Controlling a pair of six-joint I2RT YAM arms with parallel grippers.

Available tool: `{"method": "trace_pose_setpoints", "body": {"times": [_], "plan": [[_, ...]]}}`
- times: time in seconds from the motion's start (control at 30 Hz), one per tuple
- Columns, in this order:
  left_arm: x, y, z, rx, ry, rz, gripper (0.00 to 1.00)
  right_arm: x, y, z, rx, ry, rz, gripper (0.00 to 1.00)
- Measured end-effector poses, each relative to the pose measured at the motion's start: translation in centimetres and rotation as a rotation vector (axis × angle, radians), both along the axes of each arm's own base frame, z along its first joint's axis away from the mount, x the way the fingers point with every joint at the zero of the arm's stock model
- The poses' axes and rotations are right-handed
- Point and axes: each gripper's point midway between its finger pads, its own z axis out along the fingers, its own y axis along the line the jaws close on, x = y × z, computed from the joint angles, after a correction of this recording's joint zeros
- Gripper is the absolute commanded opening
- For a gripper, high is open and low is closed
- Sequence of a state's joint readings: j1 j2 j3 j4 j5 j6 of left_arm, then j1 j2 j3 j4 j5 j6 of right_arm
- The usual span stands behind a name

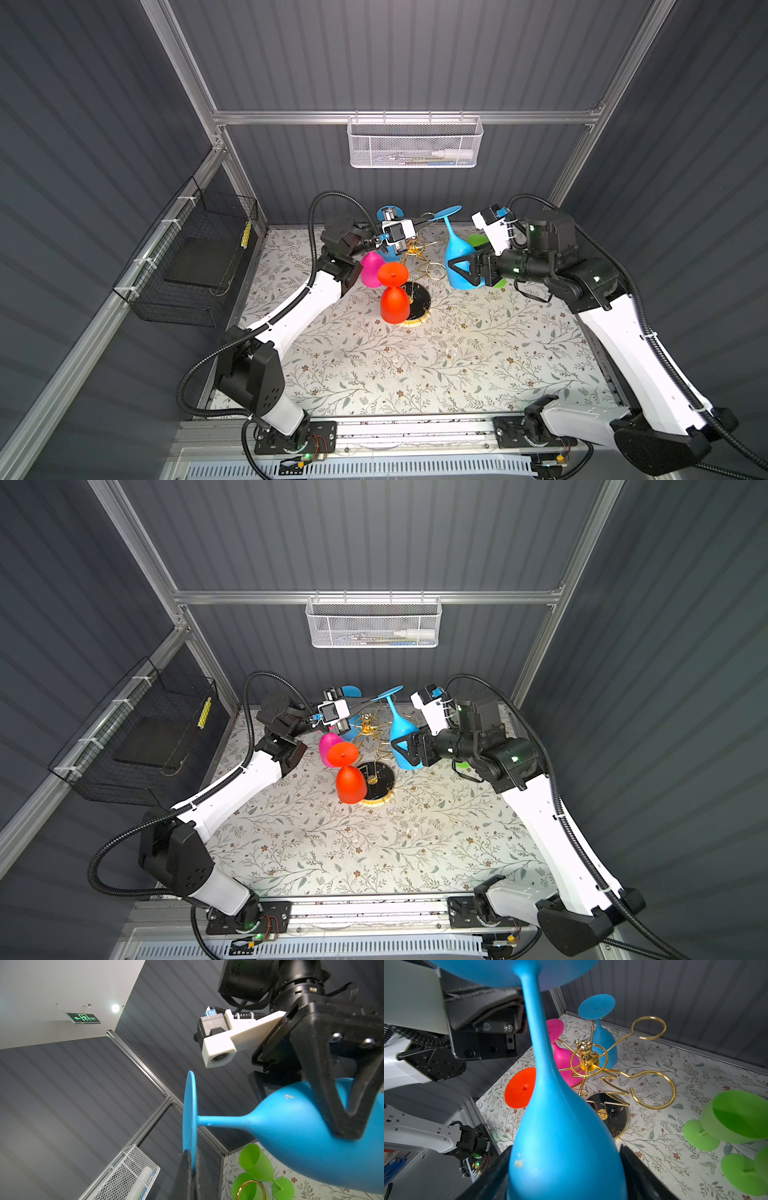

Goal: Take the wine glass off the wine glass rack
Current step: Pick up the wine glass from the wine glass rack.

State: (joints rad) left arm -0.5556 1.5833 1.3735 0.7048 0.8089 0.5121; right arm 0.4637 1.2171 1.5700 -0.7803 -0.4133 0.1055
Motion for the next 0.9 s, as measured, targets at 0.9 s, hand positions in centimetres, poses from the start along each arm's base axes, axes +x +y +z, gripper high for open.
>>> {"method": "trace_pose_setpoints", "body": {"times": [0.9], "plan": [[3.2,2.9,-1.7,-0.141,0.557,0.229,0.0,-0.9,-7.7,6.6,0.398,-0.157,-0.248,0.75]]}}
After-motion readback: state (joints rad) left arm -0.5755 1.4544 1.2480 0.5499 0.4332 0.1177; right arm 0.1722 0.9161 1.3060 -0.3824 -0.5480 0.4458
